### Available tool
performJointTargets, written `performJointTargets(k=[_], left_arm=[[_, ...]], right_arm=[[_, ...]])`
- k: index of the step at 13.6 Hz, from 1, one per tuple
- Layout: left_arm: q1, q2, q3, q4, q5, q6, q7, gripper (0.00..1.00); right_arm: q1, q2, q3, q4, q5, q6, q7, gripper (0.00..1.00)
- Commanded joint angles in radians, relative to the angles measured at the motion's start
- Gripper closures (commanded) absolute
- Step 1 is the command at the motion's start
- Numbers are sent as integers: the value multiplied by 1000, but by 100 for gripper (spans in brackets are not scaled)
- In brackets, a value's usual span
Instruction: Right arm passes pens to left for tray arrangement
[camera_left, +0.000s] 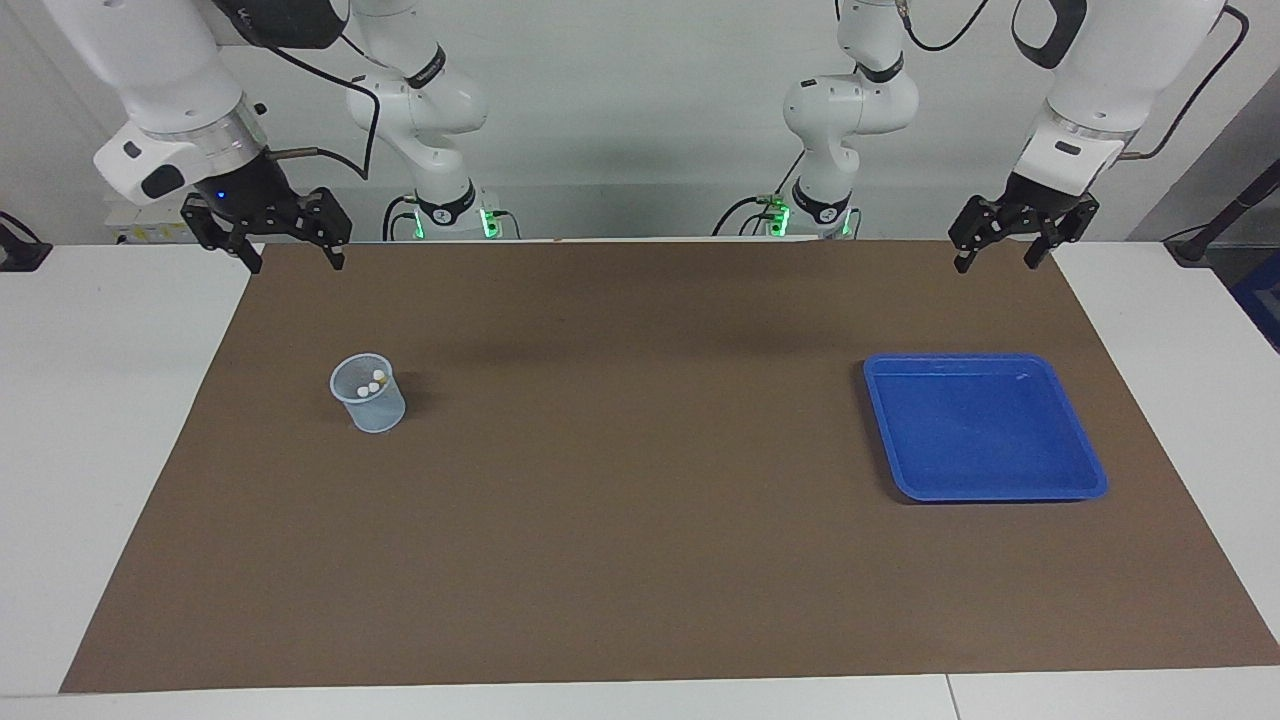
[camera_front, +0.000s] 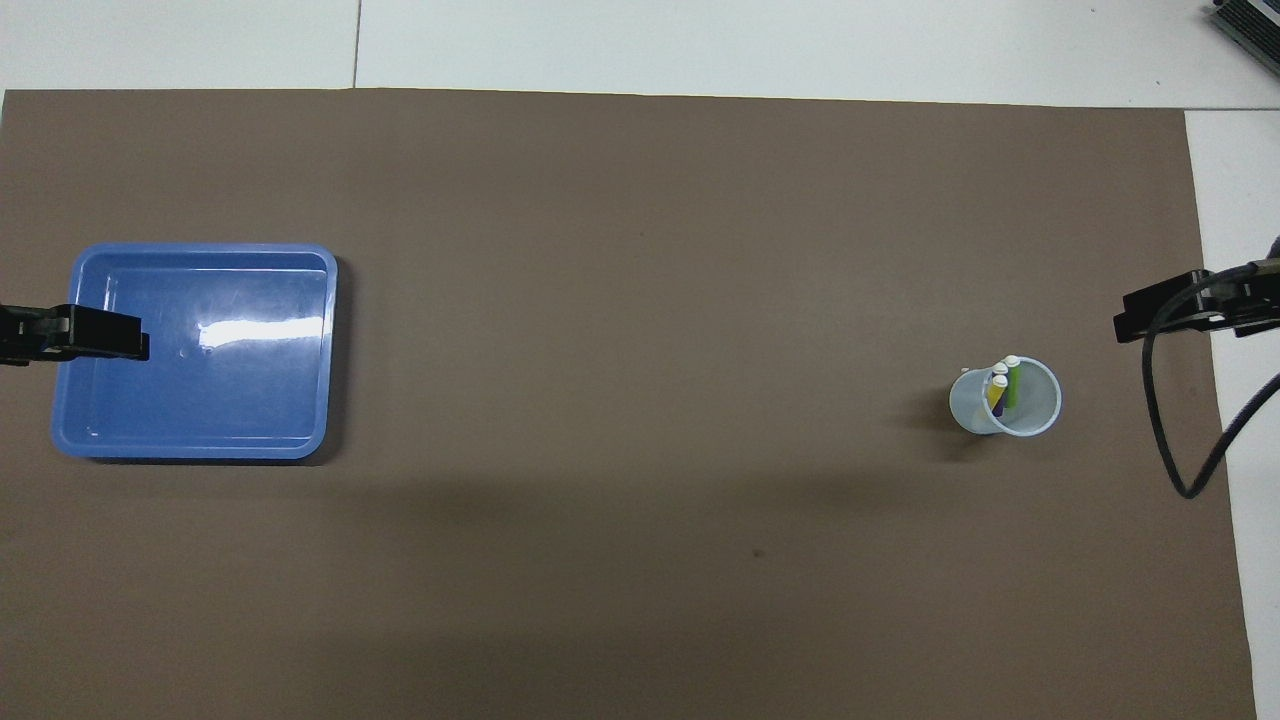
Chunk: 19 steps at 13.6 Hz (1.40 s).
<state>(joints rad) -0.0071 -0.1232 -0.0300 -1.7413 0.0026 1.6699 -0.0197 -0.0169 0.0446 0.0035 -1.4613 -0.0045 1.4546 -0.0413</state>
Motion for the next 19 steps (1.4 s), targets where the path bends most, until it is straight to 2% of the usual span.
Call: performJointTargets(k=[1, 9, 11, 14, 17, 19], left_arm=[[10, -16, -2, -9, -13, 8, 0, 0], [13, -16, -2, -9, -13, 5, 1, 0], [18, -16, -4, -9, -13, 5, 0, 0], [10, -19, -5, -21, -13, 7, 0, 0], [-1, -19, -14, -17, -13, -6, -2, 0], [-8, -19, -16, -23, -13, 2, -2, 0]], right_arm=[[2, 14, 3, 24, 6, -5, 4, 0], [9, -20, 13, 7, 17, -17, -12, 0], [9, -31, 18, -19, 15, -7, -69, 0], [3, -69, 16, -114, 3, 47, -196, 0], [-9, -66, 10, -157, 1, 107, -213, 0], [-49, -63, 6, -160, 0, 115, -320, 0]])
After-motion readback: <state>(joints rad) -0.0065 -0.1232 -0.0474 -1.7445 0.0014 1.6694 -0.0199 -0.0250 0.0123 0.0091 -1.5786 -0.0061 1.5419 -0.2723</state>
